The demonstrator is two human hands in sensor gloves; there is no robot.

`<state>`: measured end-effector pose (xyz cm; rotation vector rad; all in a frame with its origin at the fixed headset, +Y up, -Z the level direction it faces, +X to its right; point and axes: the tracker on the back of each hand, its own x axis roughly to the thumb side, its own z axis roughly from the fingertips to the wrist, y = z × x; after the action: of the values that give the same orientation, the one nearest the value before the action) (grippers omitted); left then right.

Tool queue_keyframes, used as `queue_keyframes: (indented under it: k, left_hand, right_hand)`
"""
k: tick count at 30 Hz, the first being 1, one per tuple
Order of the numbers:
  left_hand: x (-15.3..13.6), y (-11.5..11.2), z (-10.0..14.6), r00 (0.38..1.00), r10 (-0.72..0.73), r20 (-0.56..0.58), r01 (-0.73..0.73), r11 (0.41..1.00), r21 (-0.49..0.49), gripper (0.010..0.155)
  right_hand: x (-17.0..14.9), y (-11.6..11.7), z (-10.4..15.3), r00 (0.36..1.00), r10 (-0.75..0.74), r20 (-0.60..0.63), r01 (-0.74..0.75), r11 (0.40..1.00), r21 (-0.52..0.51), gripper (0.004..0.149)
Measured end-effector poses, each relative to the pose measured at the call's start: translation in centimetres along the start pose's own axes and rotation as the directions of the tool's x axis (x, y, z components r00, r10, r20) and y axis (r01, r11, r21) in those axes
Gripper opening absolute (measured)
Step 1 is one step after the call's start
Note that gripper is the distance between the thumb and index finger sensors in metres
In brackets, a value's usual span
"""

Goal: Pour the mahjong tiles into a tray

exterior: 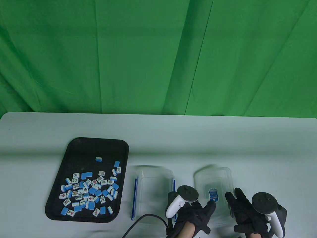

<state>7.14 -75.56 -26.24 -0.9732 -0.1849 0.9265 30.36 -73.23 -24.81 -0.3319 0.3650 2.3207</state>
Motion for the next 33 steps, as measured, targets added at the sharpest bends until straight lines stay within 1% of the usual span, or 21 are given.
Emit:
queue_keyframes:
  k: [4, 6, 8, 12, 16, 21, 23, 26, 28, 30, 31, 33]
  left_hand:
    - [0.0, 0.0, 0.0, 1.000, -0.004, -0.003, 0.004, 1.000, 0.004, 0.091]
    - [0.0, 0.0, 0.0, 1.000, -0.005, -0.004, 0.005, 1.000, 0.006, 0.091]
    - [0.0, 0.0, 0.0, 1.000, -0.005, -0.006, 0.005, 1.000, 0.006, 0.091]
    - [0.0, 0.0, 0.0, 1.000, 0.001, -0.013, -0.001, 1.000, 0.003, 0.091]
    - [0.0, 0.1, 0.0, 1.000, 0.011, -0.006, -0.011, 1.000, 0.003, 0.091]
    - [0.3, 0.4, 0.6, 0.997, 0.049, 0.052, -0.049, 0.999, -0.010, 0.091]
    - [0.6, 0.8, 1.2, 0.996, 0.050, 0.072, -0.051, 0.999, 0.002, 0.091]
    - [1.5, 1.5, 2.6, 0.990, 0.055, 0.130, -0.059, 0.998, 0.032, 0.091]
    - [2.0, 2.2, 3.7, 0.983, 0.053, 0.177, -0.064, 0.996, 0.057, 0.090]
    - [2.5, 3.1, 5.0, 0.963, 0.046, 0.266, -0.077, 0.991, 0.107, 0.088]
    - [2.6, 3.7, 5.8, 0.948, 0.038, 0.316, -0.090, 0.984, 0.153, 0.085]
    - [2.6, 4.8, 7.3, 0.932, 0.034, 0.360, -0.119, 0.969, 0.216, 0.081]
  right_hand:
    - [0.0, 0.1, 0.0, 1.000, -0.012, 0.005, 0.012, 1.000, 0.007, 0.080]
    - [0.1, 0.1, 0.0, 1.000, -0.009, 0.011, 0.009, 1.000, 0.004, 0.077]
    - [0.2, 0.0, 0.0, 0.999, -0.018, 0.030, 0.018, 1.000, 0.001, 0.067]
    - [0.3, 0.1, 0.0, 0.997, -0.053, 0.064, 0.053, 0.999, 0.009, 0.065]
    - [0.8, -0.1, 0.5, 0.992, -0.063, 0.112, 0.066, 0.998, -0.022, 0.065]
    - [2.0, -1.0, 2.2, 0.976, -0.092, 0.199, 0.114, 0.989, -0.098, 0.064]
    - [2.8, -1.6, 3.0, 0.962, -0.115, 0.249, 0.150, 0.980, -0.128, 0.064]
    - [4.3, -3.0, 4.4, 0.914, -0.191, 0.357, 0.264, 0.950, -0.167, 0.063]
    - [5.4, -3.7, 5.3, 0.889, -0.212, 0.407, 0.306, 0.934, -0.183, 0.063]
    - [6.7, -4.2, 6.3, 0.870, -0.201, 0.451, 0.319, 0.926, -0.203, 0.063]
    - [7.4, -4.4, 6.8, 0.856, -0.203, 0.475, 0.335, 0.919, -0.210, 0.063]
    - [8.5, -4.6, 7.5, 0.836, -0.209, 0.507, 0.352, 0.914, -0.203, 0.064]
